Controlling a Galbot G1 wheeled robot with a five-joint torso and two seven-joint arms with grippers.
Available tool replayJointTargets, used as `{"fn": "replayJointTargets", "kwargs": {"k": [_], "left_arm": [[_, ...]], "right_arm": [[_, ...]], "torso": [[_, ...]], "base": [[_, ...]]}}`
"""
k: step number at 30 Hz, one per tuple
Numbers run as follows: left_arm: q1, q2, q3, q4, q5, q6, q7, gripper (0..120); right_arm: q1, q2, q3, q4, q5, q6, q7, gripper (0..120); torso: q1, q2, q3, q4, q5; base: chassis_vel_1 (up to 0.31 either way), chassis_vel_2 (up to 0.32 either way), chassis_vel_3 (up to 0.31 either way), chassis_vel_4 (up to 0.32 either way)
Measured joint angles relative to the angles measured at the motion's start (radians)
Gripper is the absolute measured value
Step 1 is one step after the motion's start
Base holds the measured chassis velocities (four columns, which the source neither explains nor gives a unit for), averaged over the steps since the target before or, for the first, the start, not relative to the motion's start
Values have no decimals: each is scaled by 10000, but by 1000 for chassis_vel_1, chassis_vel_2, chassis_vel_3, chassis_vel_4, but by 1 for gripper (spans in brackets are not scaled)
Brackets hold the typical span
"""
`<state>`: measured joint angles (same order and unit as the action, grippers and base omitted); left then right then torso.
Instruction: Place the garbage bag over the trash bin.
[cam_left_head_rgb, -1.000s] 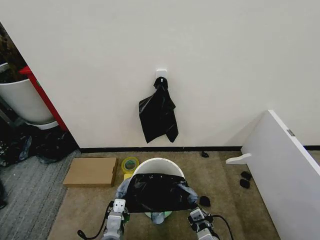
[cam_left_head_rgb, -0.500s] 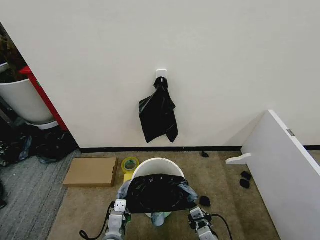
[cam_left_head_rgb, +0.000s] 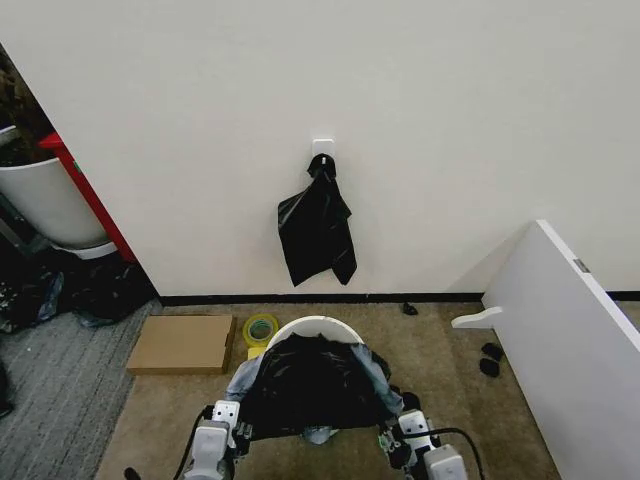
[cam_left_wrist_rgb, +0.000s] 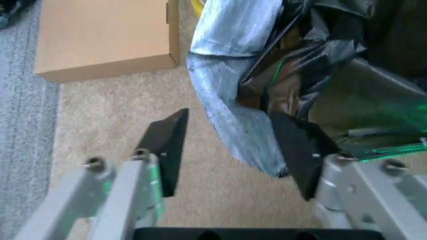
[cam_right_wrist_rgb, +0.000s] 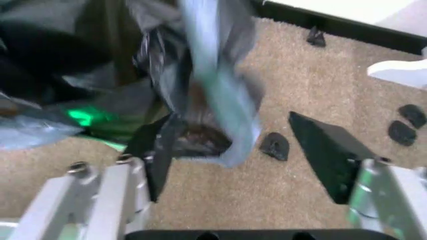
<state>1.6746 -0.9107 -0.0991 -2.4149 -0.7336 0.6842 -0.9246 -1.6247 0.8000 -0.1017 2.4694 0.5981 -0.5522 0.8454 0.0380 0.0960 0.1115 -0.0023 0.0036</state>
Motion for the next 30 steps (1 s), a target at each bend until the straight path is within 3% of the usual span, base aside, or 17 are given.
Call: {"fn": "replayJointTargets", "kwargs": {"k": [2,9,12,15,19,20,22,25,30], "left_arm": [[151,134,-82,-195,-41,37,-107,70],[465,235,-144,-838,-150,75,-171,94],[462,183,-164,-902,-26,17,-70,98],[289,37,-234,-910,523,-510,321,100],[-167,-822,-235,-911,719,-1371,809,100],[-167,-822,-235,-911,719,-1371,809,100],[-259,-1451,-259,-910,741,-1515,880,100],[-270,-2164,-349,-898,1236,-1742,917,100],[-342,-2466,-557,-886,1486,-1887,937,100]], "right_arm": [[0,-116,74,341,350,-302,328,78],[63,-7,124,409,439,-147,347,98],[524,74,338,400,-55,538,-238,100],[1493,78,591,22,-853,2027,-1674,100],[3979,334,399,-2180,-529,3479,-3508,100],[3979,334,399,-2180,-529,3479,-3508,100],[5255,475,163,-3193,44,3502,-4307,100],[7144,614,-492,-4411,1000,2567,-5618,100],[9023,848,-1494,-5412,1452,1235,-6135,100]], "torso": [[0,0,0,0,-2],[0,0,0,-2,2],[0,0,0,-1,0],[0,0,0,1,-3],[1,-1,2,-1,3],[1,-1,2,-1,3],[2,-1,2,2,5],[1,-1,2,3,1],[2,0,2,3,-2]], "base": [[0,0,0,0],[0,0,0,0],[0,0,0,0],[0,0,0,0],[0,0,0,0],[0,0,0,0],[0,0,0,0],[0,0,0,0],[0,0,0,0]]}}
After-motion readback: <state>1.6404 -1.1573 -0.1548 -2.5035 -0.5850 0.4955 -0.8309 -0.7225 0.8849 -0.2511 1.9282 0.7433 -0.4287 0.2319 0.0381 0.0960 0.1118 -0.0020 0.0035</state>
